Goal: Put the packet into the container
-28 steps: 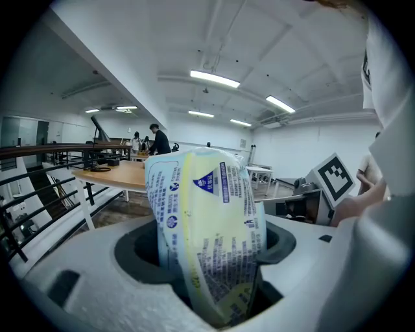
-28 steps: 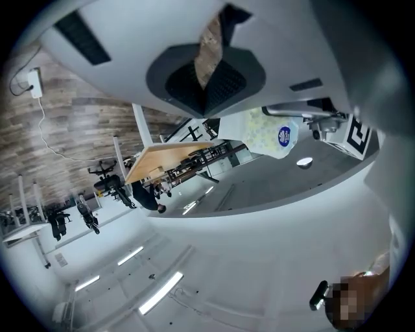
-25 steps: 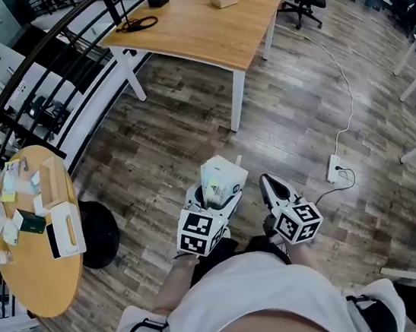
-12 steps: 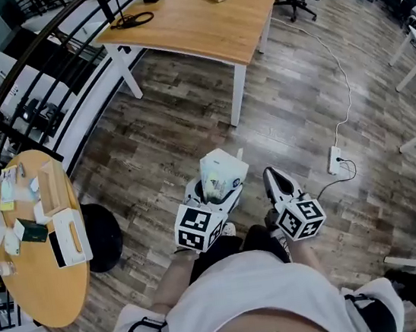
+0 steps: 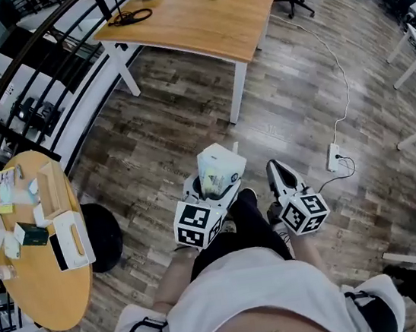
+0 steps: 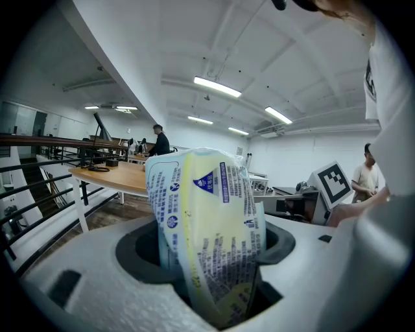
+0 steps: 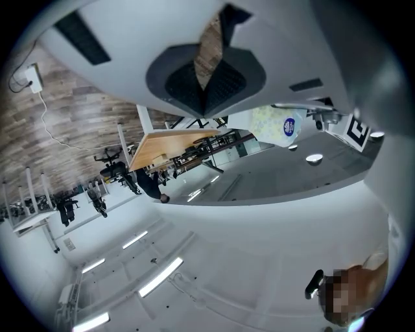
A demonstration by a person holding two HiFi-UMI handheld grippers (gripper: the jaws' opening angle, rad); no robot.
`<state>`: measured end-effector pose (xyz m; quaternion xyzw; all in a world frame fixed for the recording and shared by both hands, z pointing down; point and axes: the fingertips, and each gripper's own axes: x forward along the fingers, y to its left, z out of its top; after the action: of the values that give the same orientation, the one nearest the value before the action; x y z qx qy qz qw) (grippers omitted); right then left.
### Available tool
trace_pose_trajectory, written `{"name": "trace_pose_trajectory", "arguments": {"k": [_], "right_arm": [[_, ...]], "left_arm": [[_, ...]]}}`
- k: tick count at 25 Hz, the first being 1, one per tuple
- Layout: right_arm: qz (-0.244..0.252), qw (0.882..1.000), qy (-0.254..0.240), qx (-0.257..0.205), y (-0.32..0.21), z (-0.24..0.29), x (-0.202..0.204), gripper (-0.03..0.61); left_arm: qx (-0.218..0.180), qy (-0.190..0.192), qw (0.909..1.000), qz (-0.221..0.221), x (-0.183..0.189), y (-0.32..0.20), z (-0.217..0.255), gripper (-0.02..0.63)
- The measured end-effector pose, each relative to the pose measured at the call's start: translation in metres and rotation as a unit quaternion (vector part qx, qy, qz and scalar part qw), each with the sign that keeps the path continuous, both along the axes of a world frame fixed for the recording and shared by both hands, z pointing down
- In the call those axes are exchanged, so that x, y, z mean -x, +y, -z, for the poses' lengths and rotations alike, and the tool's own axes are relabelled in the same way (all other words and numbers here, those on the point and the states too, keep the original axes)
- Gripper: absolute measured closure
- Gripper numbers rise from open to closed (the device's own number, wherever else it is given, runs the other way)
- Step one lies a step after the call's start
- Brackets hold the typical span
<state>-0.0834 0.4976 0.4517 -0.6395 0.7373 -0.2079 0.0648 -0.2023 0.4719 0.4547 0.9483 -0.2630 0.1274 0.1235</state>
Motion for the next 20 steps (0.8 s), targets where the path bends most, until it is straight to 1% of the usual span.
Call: {"name": "trace_pose_trajectory", "arguments": {"k": [3,8,12,20], "right_arm": [[0.002,1.0,-0.004,-0.001,-0.007,-0.001,0.001,0.568],[-0.003,1.0,-0.006,-0.005,-0.02,0.001,-0.004,0.566],[-0.014,1.0,0.0,-0.012,-0.034,0.005,-0.015,0.567],[-0.018,1.0,-0.01,-0.007,-0.079,0.002,-0.031,0.567]], "left_arm": [[-0.003,-0.001,1.0,0.0,0.0,-0.006,0.0,0.28],[0.0,-0.013,0.9999,0.002,-0.004,-0.018,-0.005,0.28],[0.006,-0.007,0.9999,0.005,-0.011,-0.03,-0.005,0.28],[0.008,-0.012,0.9998,0.012,-0.02,-0.076,-0.008,0.279]]}}
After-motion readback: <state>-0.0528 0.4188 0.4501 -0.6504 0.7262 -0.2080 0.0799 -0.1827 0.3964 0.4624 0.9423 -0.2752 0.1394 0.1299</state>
